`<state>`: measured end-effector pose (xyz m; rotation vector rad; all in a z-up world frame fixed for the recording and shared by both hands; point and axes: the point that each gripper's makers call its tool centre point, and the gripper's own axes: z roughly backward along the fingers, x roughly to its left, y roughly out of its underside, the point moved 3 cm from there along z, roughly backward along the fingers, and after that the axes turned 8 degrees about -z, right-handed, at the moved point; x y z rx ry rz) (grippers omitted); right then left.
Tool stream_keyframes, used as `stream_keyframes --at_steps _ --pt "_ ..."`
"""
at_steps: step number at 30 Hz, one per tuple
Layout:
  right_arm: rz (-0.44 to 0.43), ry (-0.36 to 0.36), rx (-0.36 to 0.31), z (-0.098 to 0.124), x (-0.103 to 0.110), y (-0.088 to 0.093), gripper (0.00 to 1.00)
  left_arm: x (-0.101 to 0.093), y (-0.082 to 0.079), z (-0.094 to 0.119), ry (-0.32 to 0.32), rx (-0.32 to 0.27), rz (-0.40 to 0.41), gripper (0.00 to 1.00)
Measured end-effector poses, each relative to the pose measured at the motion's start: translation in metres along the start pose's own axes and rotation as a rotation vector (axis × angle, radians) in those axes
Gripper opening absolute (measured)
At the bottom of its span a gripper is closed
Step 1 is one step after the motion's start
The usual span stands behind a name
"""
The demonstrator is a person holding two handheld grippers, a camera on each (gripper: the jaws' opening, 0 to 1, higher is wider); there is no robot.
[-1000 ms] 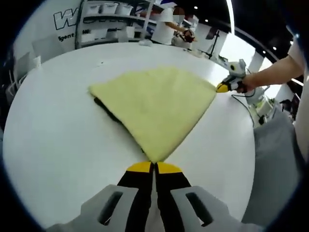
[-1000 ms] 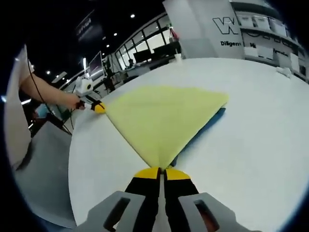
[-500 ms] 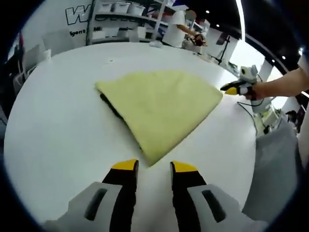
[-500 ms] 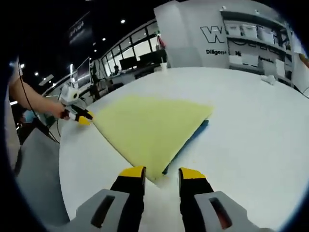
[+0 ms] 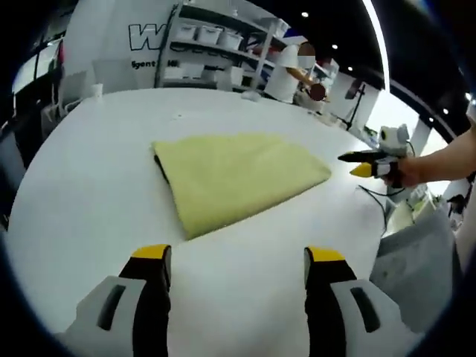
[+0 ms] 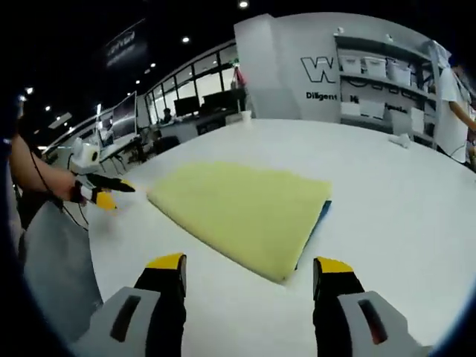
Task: Fold the garment on the visible template until the final outline fits inside the template.
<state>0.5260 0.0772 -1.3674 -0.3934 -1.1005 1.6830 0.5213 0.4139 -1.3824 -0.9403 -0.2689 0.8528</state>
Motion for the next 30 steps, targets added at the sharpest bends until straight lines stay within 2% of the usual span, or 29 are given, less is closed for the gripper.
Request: stream_keyframes --at_steps 4,8,12,16,19,27,30 --pt "-0.003 0.014 -0.009 0.005 0.014 0.003 0.81 -0.006 0.002 0.011 -0.023 -0.007 0.011 0.90" --pt "-0.031 0.030 -0.023 0.010 0.027 0.006 0.92 -0.010 0.005 0.020 -0.024 0.000 0.007 0.99" --pt "-0.049 0.045 -0.027 0.016 0.035 0.008 0.99 -0.018 0.008 0.031 -0.012 0.017 0.011 0.99" --pt "-0.058 0.043 -0.034 0.023 0.044 0.007 0.99 -0.029 0.009 0.039 0.012 0.011 0.003 0.99" --pt "-0.070 0.045 -0.037 0.029 0.049 0.006 0.99 -0.034 0.001 0.042 0.022 -0.022 -0.014 0.99" --pt "-0.116 0.068 -0.065 0.048 0.065 0.006 0.99 -0.036 -0.003 0.051 -0.001 -0.041 -0.037 0.99" --pt "-0.128 0.079 -0.082 0.053 0.071 0.007 0.99 -0.037 0.000 0.057 0.002 -0.039 -0.001 0.99"
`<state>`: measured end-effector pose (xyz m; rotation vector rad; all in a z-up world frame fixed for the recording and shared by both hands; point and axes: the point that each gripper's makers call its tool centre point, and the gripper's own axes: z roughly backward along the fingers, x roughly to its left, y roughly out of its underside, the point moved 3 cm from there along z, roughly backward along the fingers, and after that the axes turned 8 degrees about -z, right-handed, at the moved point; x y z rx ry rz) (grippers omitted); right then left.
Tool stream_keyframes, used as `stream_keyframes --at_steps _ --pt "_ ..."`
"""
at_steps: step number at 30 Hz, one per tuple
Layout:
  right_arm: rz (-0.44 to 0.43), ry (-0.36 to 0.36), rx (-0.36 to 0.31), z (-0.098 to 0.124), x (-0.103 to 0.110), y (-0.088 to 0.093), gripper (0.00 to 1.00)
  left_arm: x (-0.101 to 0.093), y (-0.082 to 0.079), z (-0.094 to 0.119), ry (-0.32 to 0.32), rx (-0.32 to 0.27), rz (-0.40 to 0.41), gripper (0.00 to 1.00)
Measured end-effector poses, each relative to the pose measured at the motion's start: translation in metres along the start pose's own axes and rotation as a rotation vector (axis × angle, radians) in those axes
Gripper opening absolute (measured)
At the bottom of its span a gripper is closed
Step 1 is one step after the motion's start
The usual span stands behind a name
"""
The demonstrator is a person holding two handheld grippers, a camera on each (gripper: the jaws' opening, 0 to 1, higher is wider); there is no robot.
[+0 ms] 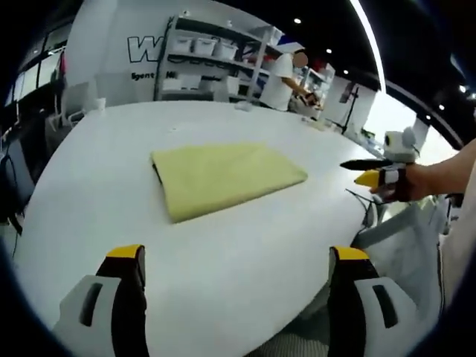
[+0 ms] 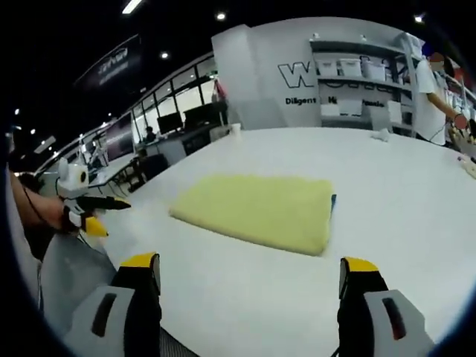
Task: Fold the garment on the visible template until the final outline fits inside the template.
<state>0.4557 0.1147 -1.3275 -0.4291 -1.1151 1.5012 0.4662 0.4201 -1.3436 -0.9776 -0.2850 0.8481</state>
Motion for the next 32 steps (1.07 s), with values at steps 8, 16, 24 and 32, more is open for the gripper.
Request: stream_keyframes --at_steps 8,16,24,32 --pt "-0.013 0.001 -0.001 0.006 0.009 0.007 0.99 0.001 -0.016 0.021 -0.038 -0.101 0.034 0.99" --pt "-0.007 -0.016 0.003 0.009 0.017 0.006 0.99 0.004 -0.027 0.025 -0.074 -0.148 0.098 0.99" --pt "0.003 -0.022 -0.003 0.009 0.017 0.004 0.99 -0.004 -0.027 0.021 -0.071 -0.141 0.073 0.99" --pt "0.030 -0.025 -0.008 0.008 0.020 0.005 0.99 -0.002 -0.021 0.021 -0.075 -0.136 0.051 0.99"
